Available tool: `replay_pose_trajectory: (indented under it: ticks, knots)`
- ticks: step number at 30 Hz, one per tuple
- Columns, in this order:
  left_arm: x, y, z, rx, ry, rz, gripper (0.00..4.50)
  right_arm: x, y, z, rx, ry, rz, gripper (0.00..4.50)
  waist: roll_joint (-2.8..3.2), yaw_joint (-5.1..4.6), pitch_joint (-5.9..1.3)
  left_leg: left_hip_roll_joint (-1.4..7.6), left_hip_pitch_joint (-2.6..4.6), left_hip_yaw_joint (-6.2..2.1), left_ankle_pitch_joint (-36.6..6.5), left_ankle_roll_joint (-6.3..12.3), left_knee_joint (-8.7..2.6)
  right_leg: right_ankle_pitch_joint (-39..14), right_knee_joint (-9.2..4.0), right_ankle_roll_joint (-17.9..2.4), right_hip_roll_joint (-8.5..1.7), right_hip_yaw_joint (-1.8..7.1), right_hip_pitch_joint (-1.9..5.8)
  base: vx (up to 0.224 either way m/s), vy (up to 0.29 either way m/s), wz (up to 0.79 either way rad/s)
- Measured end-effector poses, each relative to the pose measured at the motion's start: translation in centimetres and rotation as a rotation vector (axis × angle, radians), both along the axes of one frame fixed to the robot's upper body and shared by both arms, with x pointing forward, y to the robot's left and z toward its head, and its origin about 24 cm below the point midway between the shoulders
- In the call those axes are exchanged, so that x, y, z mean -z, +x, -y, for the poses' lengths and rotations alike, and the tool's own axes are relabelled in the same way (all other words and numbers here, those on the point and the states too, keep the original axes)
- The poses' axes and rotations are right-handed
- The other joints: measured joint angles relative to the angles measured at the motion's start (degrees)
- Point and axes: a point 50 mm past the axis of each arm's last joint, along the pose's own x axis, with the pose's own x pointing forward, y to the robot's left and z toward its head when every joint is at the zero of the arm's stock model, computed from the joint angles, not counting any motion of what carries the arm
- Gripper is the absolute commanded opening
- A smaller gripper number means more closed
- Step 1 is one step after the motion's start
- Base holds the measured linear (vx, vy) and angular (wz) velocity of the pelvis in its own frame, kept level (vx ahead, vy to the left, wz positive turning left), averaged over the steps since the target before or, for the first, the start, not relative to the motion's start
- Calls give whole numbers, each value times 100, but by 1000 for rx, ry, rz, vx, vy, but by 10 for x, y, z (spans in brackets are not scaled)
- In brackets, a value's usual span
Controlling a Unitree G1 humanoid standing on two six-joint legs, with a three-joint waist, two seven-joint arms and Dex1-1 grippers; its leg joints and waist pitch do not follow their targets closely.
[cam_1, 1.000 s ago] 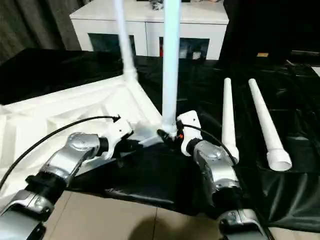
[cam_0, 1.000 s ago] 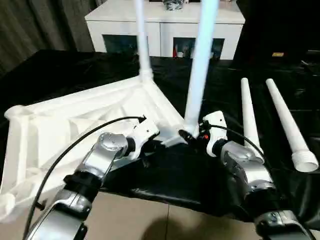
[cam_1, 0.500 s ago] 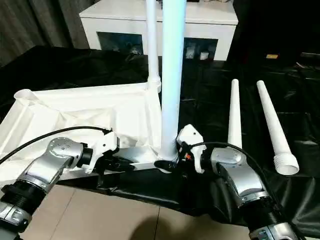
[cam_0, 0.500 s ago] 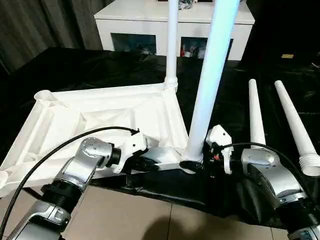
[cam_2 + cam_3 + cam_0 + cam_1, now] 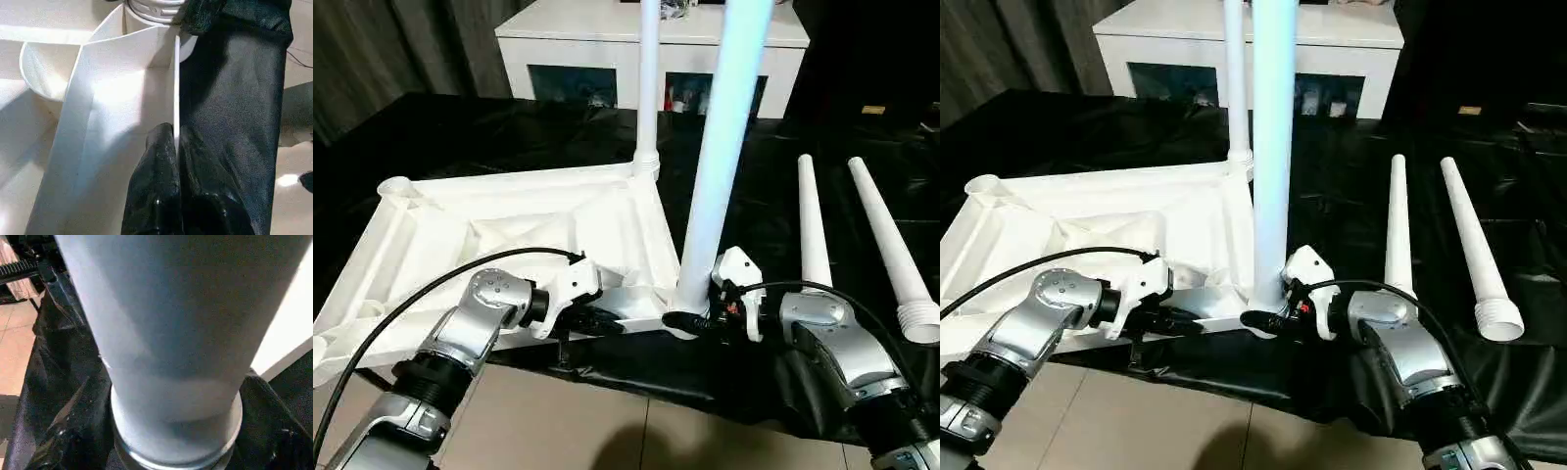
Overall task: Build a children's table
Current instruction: Rotate leg to tighten
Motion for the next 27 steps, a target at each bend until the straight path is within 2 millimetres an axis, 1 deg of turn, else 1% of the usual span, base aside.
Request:
replay_pose_trajectory:
  ticks: [5,7,8,9,11,15,17,18,21,24,26,27]
  knots:
    - [0,0,-2,-4,7,1,0,1,1,-4,17,4,8,276,-5,-35,3,2,0,0,0,0,4,0,9,0,2,1,0,0,0,0]
    - [0,7,-2,-76,23,29,0,8,9,-12,176,55,15,275,-29,-86,5,8,4,0,0,-2,10,1,23,-2,7,2,3,0,0,0]
    - [0,12,1,-118,26,39,0,10,14,-17,265,73,20,275,-33,-96,5,8,8,-1,0,-3,11,6,23,-10,7,2,4,0,0,0]
    - [1,17,7,-169,26,51,0,11,22,-20,370,75,30,275,-32,-106,5,5,12,-1,0,-4,15,11,24,-14,5,4,4,0,0,0]
    - [2,23,18,-236,17,56,0,12,29,-24,510,83,25,275,-40,-97,5,1,39,0,0,-5,14,10,21,-14,4,8,8,0,0,0]
    - [5,33,47,-358,9,39,0,15,44,-35,818,83,16,275,-43,-90,-9,-15,86,-1,-1,-6,7,-3,19,8,-3,19,48,0,0,0]
    - [7,35,58,-391,3,31,0,16,48,-36,903,69,19,275,-29,-85,-23,-23,94,-2,-2,-5,4,-5,3,12,-6,22,63,0,0,0]
    - [9,36,66,-417,2,30,0,18,52,-38,958,54,24,275,-9,-77,-36,-30,98,-4,-2,-4,-1,-5,-14,12,-9,23,75,0,0,0]
    - [10,38,79,-449,4,37,0,19,58,-37,1047,37,31,275,3,-74,-43,-48,98,-4,-3,-1,0,-7,-21,16,-16,39,91,0,0,0]
    - [10,38,83,-456,8,48,0,19,61,-38,1071,41,33,275,2,-79,-43,-51,96,-8,-3,1,0,-10,-29,19,-17,39,100,0,0,0]
    - [10,38,84,-453,13,58,0,20,61,-38,1066,48,36,344,-2,-82,-41,-51,94,-11,-3,1,-1,-10,-31,20,-17,36,100,0,0,0]
    - [9,39,83,-458,15,65,0,20,61,-39,1058,59,37,347,-2,-89,-41,-51,94,-12,-3,1,-2,-10,-31,20,-17,36,100,0,0,0]
